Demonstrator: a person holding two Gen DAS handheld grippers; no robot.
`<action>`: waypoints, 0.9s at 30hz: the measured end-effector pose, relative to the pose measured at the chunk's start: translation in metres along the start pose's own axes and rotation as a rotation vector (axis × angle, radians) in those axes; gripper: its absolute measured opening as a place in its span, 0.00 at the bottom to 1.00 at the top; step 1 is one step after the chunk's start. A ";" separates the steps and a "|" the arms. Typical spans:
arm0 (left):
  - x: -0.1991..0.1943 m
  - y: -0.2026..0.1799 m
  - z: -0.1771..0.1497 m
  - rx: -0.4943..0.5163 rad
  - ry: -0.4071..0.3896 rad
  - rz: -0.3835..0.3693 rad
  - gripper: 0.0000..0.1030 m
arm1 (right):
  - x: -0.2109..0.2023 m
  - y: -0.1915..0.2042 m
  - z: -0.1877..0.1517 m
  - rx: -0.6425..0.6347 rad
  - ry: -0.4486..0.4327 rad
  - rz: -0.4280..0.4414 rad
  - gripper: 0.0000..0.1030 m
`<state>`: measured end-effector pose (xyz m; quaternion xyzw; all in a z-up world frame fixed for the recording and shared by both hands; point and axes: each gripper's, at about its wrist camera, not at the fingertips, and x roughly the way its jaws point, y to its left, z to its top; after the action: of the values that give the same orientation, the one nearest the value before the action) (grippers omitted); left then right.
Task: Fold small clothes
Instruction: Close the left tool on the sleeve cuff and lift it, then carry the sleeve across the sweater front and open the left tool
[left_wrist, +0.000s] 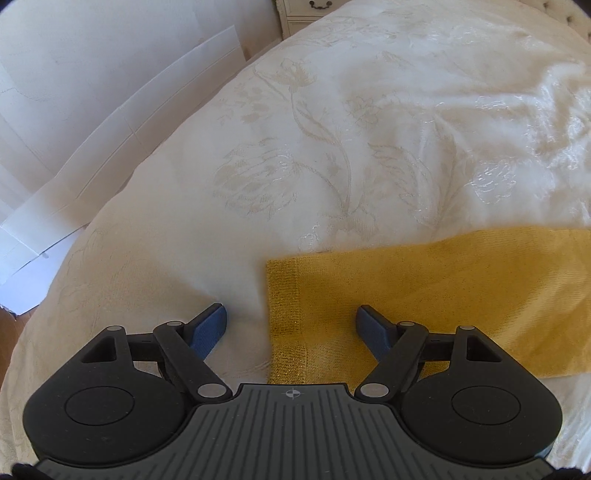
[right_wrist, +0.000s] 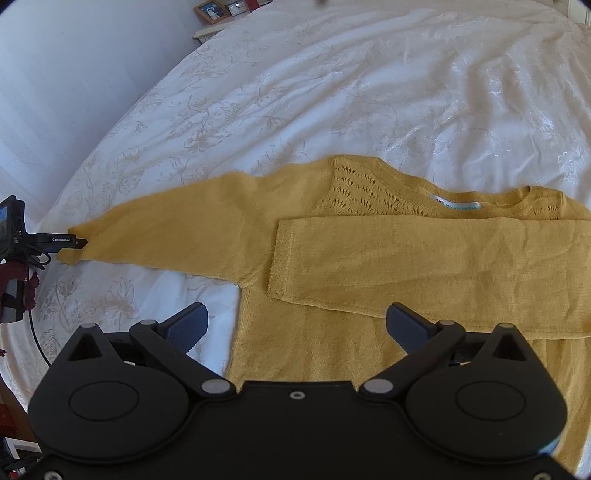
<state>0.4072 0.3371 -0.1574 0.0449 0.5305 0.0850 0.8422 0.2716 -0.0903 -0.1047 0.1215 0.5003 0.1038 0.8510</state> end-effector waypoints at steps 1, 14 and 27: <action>0.001 0.002 0.001 -0.005 -0.008 -0.012 0.71 | 0.001 0.000 0.001 0.000 0.002 0.000 0.99; -0.056 0.008 0.013 -0.165 -0.060 -0.213 0.08 | -0.007 -0.008 -0.008 0.012 -0.012 0.018 0.99; -0.170 -0.106 0.039 -0.123 -0.241 -0.489 0.08 | -0.041 -0.039 -0.040 0.028 -0.054 0.074 0.99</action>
<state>0.3809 0.2010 -0.0079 -0.1257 0.4154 -0.0945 0.8960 0.2191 -0.1352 -0.1021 0.1547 0.4735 0.1250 0.8580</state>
